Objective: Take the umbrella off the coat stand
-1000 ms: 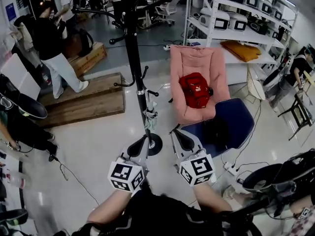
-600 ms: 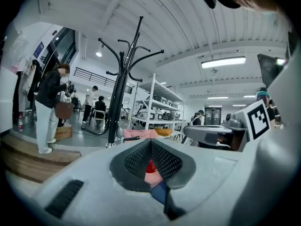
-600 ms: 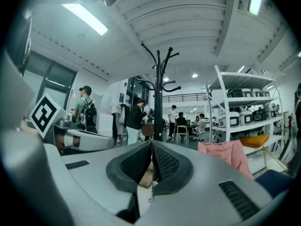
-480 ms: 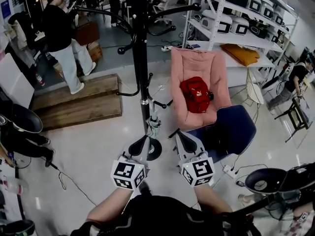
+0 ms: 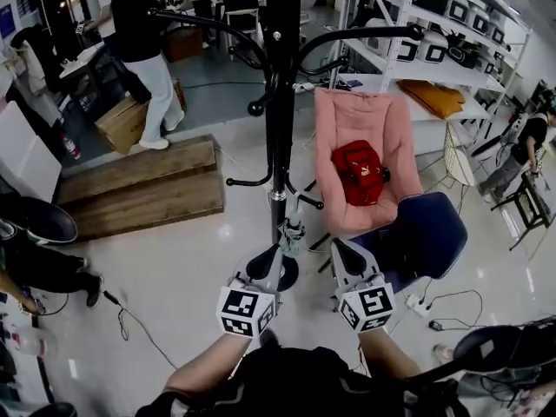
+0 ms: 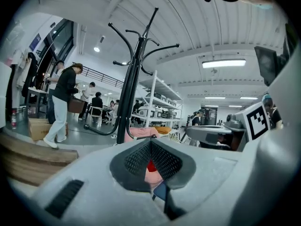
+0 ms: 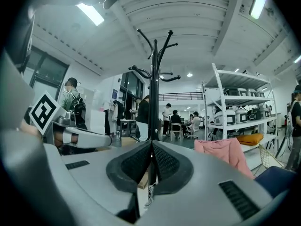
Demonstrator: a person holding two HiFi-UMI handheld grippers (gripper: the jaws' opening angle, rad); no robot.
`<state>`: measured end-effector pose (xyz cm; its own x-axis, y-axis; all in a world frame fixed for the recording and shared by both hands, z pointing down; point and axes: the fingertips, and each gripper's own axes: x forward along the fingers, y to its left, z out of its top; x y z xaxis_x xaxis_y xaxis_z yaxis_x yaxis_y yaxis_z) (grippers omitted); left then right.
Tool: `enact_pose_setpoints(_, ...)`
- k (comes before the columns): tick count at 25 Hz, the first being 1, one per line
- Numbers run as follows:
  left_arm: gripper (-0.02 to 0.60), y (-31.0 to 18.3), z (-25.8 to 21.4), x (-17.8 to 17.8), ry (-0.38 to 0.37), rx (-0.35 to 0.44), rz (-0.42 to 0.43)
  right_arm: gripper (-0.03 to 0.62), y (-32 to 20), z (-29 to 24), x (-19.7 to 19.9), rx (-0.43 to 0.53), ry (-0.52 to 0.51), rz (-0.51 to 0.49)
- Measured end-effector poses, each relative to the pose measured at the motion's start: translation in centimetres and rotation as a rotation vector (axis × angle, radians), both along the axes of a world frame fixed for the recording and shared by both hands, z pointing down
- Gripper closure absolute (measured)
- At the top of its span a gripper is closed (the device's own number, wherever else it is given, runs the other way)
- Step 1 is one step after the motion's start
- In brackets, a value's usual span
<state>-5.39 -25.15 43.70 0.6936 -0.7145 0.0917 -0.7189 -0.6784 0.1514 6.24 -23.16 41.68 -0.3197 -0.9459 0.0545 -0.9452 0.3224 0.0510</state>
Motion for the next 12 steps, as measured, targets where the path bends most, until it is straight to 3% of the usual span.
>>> enact_pose_setpoints(4, 0.577, -1.9, 0.7, -0.6, -0.011, -0.002, 0.008, 0.586, -1.6, 0.5, -1.3, -0.003, -0.006, -0.030)
enact_pose_setpoints(9, 0.577, -4.9, 1.2, -1.1, -0.025, 0.006, -0.067, 0.586, -4.5, 1.6, -0.5, -0.031, 0.028, -0.009)
enact_pose_setpoints(12, 0.575, -6.3, 1.4, -0.7, -0.041, -0.006, -0.067, 0.586, -6.1, 1.9, -0.2, -0.043, 0.017, -0.038)
